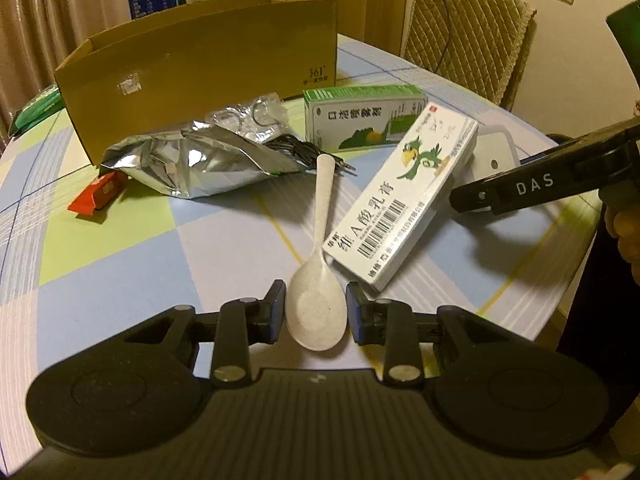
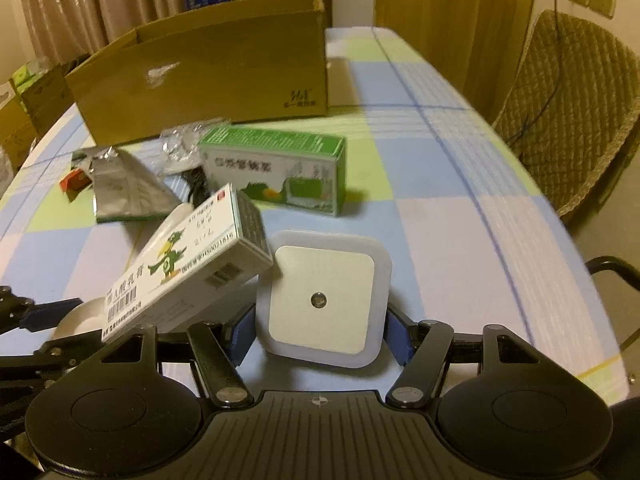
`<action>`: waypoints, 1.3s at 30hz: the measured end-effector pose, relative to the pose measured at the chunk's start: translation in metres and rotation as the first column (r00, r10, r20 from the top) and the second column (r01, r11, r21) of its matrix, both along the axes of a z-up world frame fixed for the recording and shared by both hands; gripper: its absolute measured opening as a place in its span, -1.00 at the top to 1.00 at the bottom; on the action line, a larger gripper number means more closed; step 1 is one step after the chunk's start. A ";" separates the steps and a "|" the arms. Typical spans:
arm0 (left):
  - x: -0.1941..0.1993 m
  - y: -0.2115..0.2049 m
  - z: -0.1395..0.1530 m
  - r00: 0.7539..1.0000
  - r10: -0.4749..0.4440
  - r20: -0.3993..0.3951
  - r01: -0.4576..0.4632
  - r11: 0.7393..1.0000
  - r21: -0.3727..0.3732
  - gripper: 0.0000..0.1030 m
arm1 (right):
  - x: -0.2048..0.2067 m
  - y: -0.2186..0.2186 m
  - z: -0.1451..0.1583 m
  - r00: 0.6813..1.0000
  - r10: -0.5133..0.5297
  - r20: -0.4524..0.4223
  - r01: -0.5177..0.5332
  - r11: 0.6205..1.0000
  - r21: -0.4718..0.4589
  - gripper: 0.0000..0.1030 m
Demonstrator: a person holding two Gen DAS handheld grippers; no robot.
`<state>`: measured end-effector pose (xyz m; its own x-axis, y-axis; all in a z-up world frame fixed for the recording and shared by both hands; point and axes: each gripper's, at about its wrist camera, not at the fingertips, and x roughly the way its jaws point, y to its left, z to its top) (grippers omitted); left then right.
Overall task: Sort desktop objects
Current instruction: 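Carry spoon and night light into the cardboard box and open both tools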
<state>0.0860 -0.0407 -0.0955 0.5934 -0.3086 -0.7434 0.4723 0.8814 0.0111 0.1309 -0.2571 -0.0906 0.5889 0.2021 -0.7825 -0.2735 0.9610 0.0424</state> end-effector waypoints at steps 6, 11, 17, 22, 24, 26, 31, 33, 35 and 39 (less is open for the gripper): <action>-0.001 0.001 0.008 0.999 0.013 0.029 -0.013 1.000 -0.016 0.48 | 0.006 -0.012 0.011 0.998 -0.044 0.041 0.044 0.999 0.003 -0.22; -0.003 0.001 0.016 0.999 0.015 0.051 -0.013 0.999 -0.030 0.48 | 0.007 -0.020 0.022 0.995 -0.068 0.066 0.068 0.998 0.015 -0.22; -0.006 0.001 0.027 0.997 0.027 0.066 -0.023 0.998 -0.059 0.48 | 0.003 -0.019 0.032 0.996 -0.053 0.074 0.051 0.998 0.031 -0.22; -0.007 0.004 0.036 0.996 0.051 0.073 -0.046 0.996 -0.075 0.48 | -0.001 -0.011 0.043 0.995 -0.028 0.091 0.024 0.998 0.053 -0.22; -0.007 0.005 0.041 0.995 0.060 0.081 -0.054 0.996 -0.075 0.48 | -0.002 -0.008 0.049 0.995 -0.016 0.103 0.010 0.998 0.062 -0.22; -0.007 0.008 0.046 0.993 0.072 0.090 -0.064 0.995 -0.080 0.48 | -0.002 -0.004 0.055 0.994 -0.004 0.113 -0.004 0.997 0.071 -0.22; -0.001 0.014 0.062 0.989 0.099 0.113 -0.088 0.991 -0.096 0.48 | 0.002 0.005 0.071 0.989 0.025 0.147 -0.038 0.995 0.090 -0.22; 0.004 0.016 0.069 0.986 0.109 0.124 -0.096 0.990 -0.104 0.48 | 0.006 0.009 0.077 0.987 0.036 0.159 -0.052 0.994 0.097 -0.22; 0.012 0.019 0.077 0.984 0.120 0.135 -0.105 0.988 -0.112 0.48 | 0.012 0.014 0.084 0.984 0.048 0.171 -0.067 0.992 0.107 -0.22; 0.029 0.022 0.092 0.977 0.135 0.167 -0.115 0.986 -0.123 0.48 | 0.028 0.029 0.099 0.977 0.078 0.201 -0.103 0.988 0.118 -0.22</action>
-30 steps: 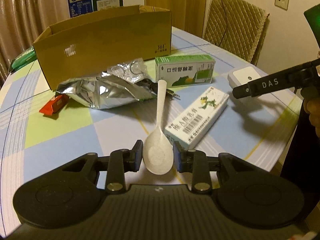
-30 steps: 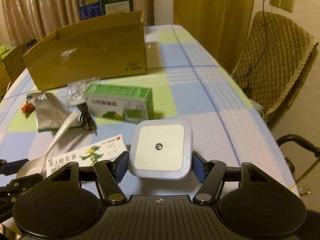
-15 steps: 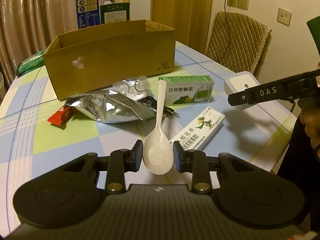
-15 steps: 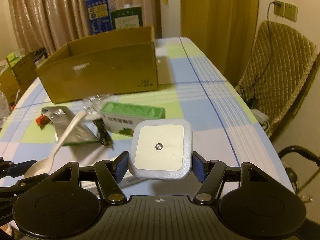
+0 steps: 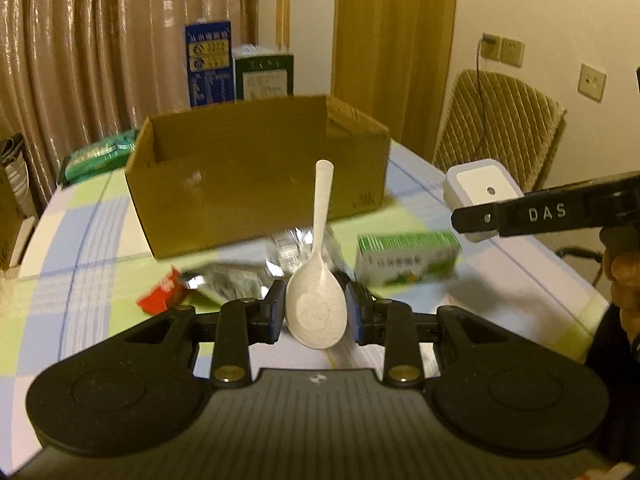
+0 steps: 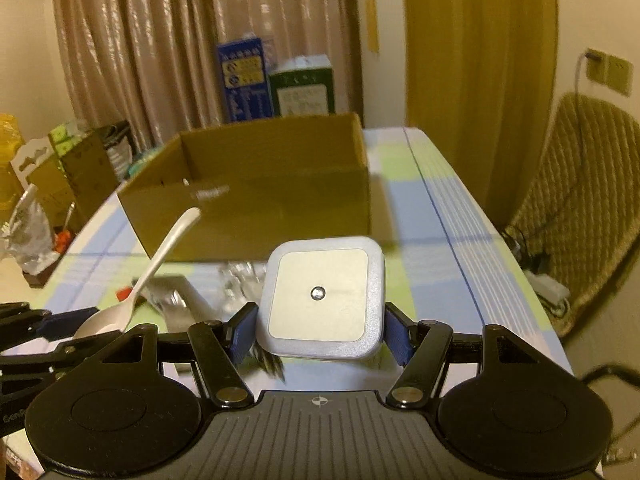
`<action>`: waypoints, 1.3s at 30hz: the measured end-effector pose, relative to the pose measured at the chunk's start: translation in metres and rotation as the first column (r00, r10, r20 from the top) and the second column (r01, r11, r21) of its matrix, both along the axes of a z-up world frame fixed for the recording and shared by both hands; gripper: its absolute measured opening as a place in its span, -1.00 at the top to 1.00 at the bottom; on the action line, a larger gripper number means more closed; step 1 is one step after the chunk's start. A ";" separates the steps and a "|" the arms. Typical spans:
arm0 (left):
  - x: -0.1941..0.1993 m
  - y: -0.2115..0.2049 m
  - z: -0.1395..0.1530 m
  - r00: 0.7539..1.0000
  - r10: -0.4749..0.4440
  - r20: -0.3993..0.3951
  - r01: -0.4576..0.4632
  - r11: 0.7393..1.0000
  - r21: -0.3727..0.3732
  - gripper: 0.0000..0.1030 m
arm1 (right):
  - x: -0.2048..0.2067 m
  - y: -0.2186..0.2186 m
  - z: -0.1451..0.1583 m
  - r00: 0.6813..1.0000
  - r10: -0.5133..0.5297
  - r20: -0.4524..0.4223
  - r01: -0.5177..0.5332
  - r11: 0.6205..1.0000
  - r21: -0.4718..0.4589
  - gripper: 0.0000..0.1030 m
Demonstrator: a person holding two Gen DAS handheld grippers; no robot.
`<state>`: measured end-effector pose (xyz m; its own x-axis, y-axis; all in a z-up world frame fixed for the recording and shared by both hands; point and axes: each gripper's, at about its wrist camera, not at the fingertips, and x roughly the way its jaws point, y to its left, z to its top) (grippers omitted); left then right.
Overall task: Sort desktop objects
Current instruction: 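Carry spoon and night light into the cardboard box and open both tools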
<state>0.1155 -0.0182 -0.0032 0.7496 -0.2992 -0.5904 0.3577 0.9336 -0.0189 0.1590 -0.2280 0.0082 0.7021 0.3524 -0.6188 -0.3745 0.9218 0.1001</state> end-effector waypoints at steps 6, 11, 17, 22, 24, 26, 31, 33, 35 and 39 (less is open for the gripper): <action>0.041 0.006 0.021 0.999 0.023 0.046 -0.022 1.000 -0.018 0.48 | 0.038 0.021 0.023 0.999 0.032 0.038 -0.033 0.999 0.032 -0.22; 0.082 0.012 0.038 0.996 0.046 0.071 -0.044 0.999 -0.031 0.48 | 0.080 0.042 0.043 0.995 0.060 0.081 -0.063 0.997 0.040 -0.22; 0.138 0.024 0.054 0.994 0.087 0.065 -0.084 0.995 -0.057 0.48 | 0.130 0.068 0.058 0.990 0.097 0.101 -0.100 0.995 0.027 -0.22; 0.179 0.032 0.058 0.993 0.110 0.044 -0.106 0.991 -0.077 0.48 | 0.166 0.090 0.055 0.989 0.122 0.082 -0.123 0.992 0.009 -0.22; 0.197 0.034 0.057 0.993 0.113 0.031 -0.110 0.990 -0.087 0.48 | 0.176 0.099 0.050 0.988 0.133 0.075 -0.133 0.991 -0.004 -0.22; 0.213 0.036 0.052 0.993 0.116 0.016 -0.115 0.990 -0.084 0.48 | 0.185 0.105 0.043 0.989 0.140 0.054 -0.140 0.990 -0.004 -0.22; 0.238 0.042 0.033 0.992 0.127 -0.026 -0.128 0.988 -0.080 0.48 | 0.203 0.118 0.023 0.989 0.144 0.015 -0.144 0.989 -0.013 -0.22; 0.246 0.042 0.026 0.991 0.126 -0.038 -0.129 0.989 -0.073 0.48 | 0.207 0.121 0.017 0.990 0.144 0.005 -0.144 0.989 -0.018 -0.22; 0.251 0.042 0.021 0.991 0.126 -0.038 -0.128 0.990 -0.061 0.48 | 0.211 0.121 0.011 0.990 0.140 -0.005 -0.140 0.990 -0.018 -0.22; 0.256 0.041 0.012 0.991 0.124 -0.045 -0.126 0.991 -0.044 0.35 | 0.216 0.122 0.004 0.990 0.139 -0.020 -0.139 0.990 -0.020 -0.22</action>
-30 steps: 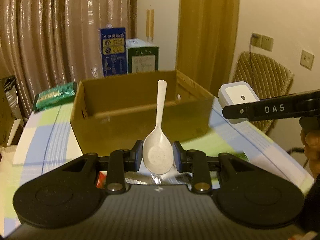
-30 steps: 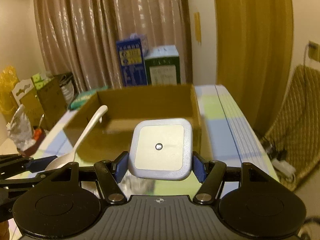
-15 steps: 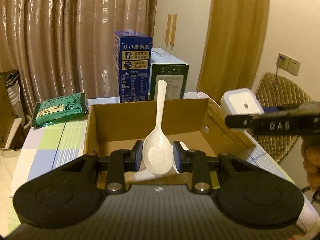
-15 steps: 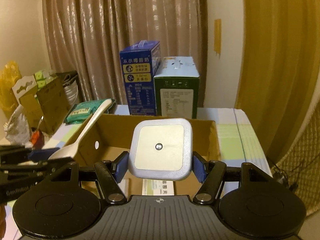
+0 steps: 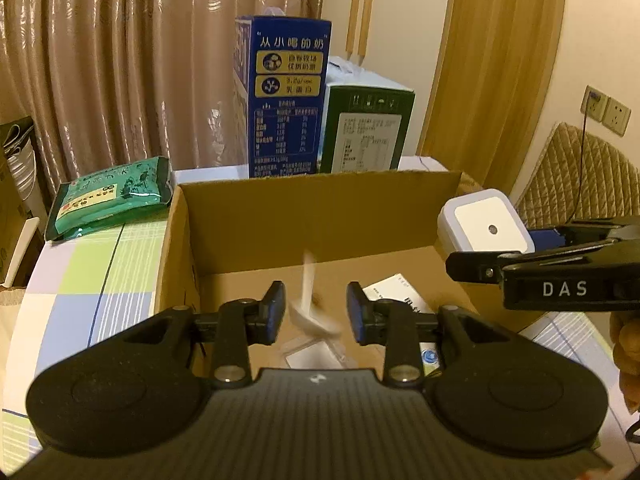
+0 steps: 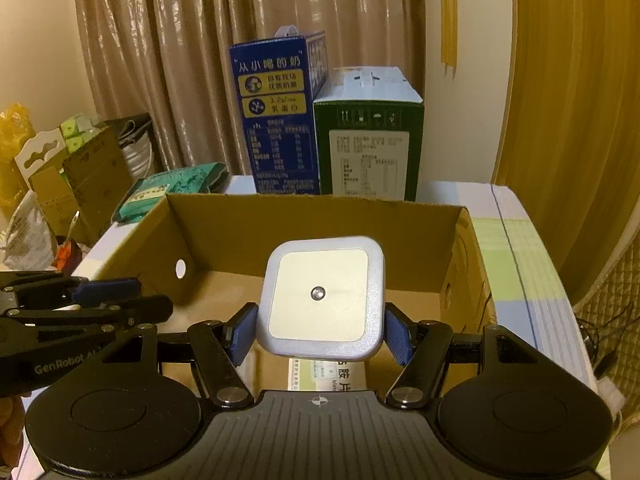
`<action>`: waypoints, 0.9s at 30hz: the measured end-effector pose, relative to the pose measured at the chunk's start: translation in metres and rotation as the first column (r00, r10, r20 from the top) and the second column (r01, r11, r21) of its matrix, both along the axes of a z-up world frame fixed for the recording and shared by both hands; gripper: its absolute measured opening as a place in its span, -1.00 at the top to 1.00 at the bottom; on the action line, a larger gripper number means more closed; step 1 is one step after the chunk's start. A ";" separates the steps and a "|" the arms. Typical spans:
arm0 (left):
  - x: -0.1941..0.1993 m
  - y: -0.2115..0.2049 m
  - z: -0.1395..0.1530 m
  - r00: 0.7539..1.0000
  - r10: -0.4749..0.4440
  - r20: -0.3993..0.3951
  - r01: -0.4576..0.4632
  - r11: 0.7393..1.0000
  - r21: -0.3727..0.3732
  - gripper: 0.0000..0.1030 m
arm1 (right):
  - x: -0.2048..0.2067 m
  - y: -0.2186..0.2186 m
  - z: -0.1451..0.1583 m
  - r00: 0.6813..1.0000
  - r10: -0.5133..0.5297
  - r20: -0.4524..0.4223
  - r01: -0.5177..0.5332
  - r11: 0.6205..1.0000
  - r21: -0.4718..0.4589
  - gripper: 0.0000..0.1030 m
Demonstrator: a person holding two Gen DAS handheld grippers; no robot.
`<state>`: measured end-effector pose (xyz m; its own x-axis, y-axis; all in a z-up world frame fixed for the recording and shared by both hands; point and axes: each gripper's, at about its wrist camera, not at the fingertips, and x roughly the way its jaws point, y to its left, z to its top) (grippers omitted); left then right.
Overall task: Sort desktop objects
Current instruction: 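Carry spoon and night light into the cardboard box and open both tools, then withdraw both tools from the cardboard box back over the table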
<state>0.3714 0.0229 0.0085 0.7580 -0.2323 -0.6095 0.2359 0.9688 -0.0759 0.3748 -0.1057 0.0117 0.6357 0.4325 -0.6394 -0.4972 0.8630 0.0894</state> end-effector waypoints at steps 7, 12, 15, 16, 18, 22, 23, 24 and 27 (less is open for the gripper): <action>-0.013 0.010 0.000 0.999 0.025 0.023 -0.025 1.000 -0.001 0.23 | 0.003 0.006 -0.006 0.999 0.023 -0.037 -0.023 1.000 0.016 -0.22; -0.029 0.020 0.008 0.997 0.046 0.055 -0.046 0.999 -0.003 -0.04 | 0.005 0.018 -0.011 0.998 0.032 -0.061 -0.031 0.999 0.010 -0.22; -0.040 0.026 0.012 0.996 0.059 0.064 -0.059 0.998 -0.006 -0.13 | 0.007 0.026 -0.016 0.995 0.046 -0.085 -0.045 0.999 0.016 -0.22; -0.044 0.028 0.013 0.996 0.062 0.062 -0.061 0.998 -0.009 -0.15 | 0.008 0.027 -0.017 0.994 0.053 -0.093 -0.051 0.998 0.025 -0.23; -0.051 0.031 0.015 0.996 0.069 0.061 -0.069 0.998 -0.011 -0.25 | 0.009 0.028 -0.018 0.994 0.058 -0.096 -0.052 0.997 0.055 -0.34; -0.071 0.037 0.021 0.994 0.081 0.071 -0.079 0.997 -0.020 -0.48 | 0.003 0.020 -0.010 0.996 0.033 -0.082 -0.025 0.995 0.094 -0.46; -0.077 0.038 0.022 0.994 0.085 0.075 -0.084 0.996 -0.020 -0.51 | 0.000 0.016 -0.007 0.997 0.025 -0.076 -0.017 0.995 0.098 -0.47; -0.082 0.039 0.022 0.993 0.089 0.076 -0.088 0.996 -0.019 -0.52 | -0.004 0.012 -0.003 0.997 0.016 -0.070 -0.009 0.995 0.104 -0.48; -0.100 0.041 0.024 0.992 0.101 0.072 -0.099 0.995 -0.025 -0.60 | -0.021 -0.006 0.011 0.999 -0.008 -0.046 0.014 0.990 0.137 -0.52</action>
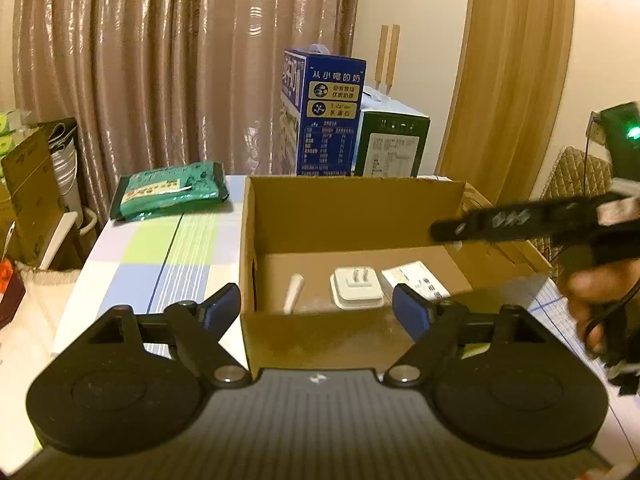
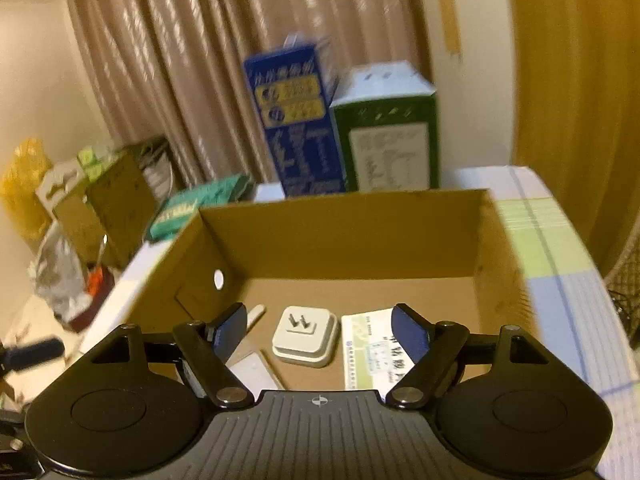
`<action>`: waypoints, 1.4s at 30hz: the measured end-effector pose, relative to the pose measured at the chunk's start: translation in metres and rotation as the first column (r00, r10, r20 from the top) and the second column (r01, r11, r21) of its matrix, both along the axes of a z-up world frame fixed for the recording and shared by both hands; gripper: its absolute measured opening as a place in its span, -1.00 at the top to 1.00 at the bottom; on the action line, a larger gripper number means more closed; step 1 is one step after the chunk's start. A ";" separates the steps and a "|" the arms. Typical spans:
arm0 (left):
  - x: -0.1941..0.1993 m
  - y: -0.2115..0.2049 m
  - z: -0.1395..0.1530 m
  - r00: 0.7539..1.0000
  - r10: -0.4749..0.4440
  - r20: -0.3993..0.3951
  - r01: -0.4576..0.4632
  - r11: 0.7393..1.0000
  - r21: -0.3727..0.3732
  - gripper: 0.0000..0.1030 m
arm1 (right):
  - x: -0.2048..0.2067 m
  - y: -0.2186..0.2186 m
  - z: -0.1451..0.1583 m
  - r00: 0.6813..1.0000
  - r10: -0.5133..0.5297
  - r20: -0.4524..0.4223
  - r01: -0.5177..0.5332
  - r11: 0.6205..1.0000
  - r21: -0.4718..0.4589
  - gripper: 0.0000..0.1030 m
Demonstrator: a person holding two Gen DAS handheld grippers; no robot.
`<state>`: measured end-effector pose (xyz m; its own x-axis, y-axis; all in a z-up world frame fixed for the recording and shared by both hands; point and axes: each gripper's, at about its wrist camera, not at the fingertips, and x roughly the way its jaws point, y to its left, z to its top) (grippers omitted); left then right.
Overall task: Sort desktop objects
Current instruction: 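Withdraw both tools from the cardboard box back over the table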
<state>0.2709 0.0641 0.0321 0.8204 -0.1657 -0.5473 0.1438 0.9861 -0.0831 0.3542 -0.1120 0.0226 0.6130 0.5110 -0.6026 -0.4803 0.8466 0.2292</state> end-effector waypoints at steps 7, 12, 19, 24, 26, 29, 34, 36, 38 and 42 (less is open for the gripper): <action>-0.055 0.003 0.002 0.999 0.039 -0.013 -0.040 0.999 -0.024 -0.76 | -0.065 -0.055 0.028 0.998 -0.054 0.036 0.052 0.997 0.064 -0.76; -0.099 0.010 0.006 0.996 0.083 -0.026 -0.084 0.996 -0.035 -0.87 | -0.127 -0.097 0.019 0.996 -0.085 0.018 0.084 0.994 0.063 -0.86; -0.158 0.010 0.001 0.991 0.117 -0.062 -0.120 0.991 -0.052 -0.97 | -0.204 -0.137 -0.009 0.993 -0.109 -0.035 0.110 0.994 0.011 -0.92; -0.189 0.002 -0.006 0.990 0.108 -0.094 -0.114 0.991 -0.063 -0.97 | -0.237 -0.153 -0.024 0.989 -0.122 -0.079 0.121 0.993 -0.017 -0.94; -0.198 -0.001 -0.009 0.989 0.103 -0.107 -0.110 0.992 -0.058 -0.97 | -0.247 -0.158 -0.027 0.988 -0.128 -0.087 0.127 0.992 -0.015 -0.96; -0.207 -0.004 -0.014 0.987 0.099 -0.127 -0.108 0.992 -0.064 -0.97 | -0.257 -0.160 -0.029 0.988 -0.117 -0.097 0.116 0.993 -0.020 -0.96; -0.215 -0.012 -0.014 0.987 0.090 -0.132 -0.099 0.993 -0.064 -0.97 | -0.267 -0.155 -0.028 0.994 -0.088 -0.070 0.085 0.995 -0.047 -0.96; -0.215 -0.015 -0.014 0.987 0.084 -0.136 -0.093 0.994 -0.060 -0.97 | -0.268 -0.155 -0.029 0.995 -0.082 -0.064 0.079 0.996 -0.049 -0.96; -0.215 -0.018 -0.015 0.987 0.078 -0.140 -0.087 0.995 -0.057 -0.97 | -0.269 -0.155 -0.030 0.995 -0.082 -0.059 0.079 0.995 -0.056 -0.96; -0.214 -0.025 -0.019 0.987 0.061 -0.145 -0.068 0.997 -0.045 -0.97 | -0.268 -0.154 -0.037 0.994 -0.078 -0.078 0.073 0.995 -0.068 -0.96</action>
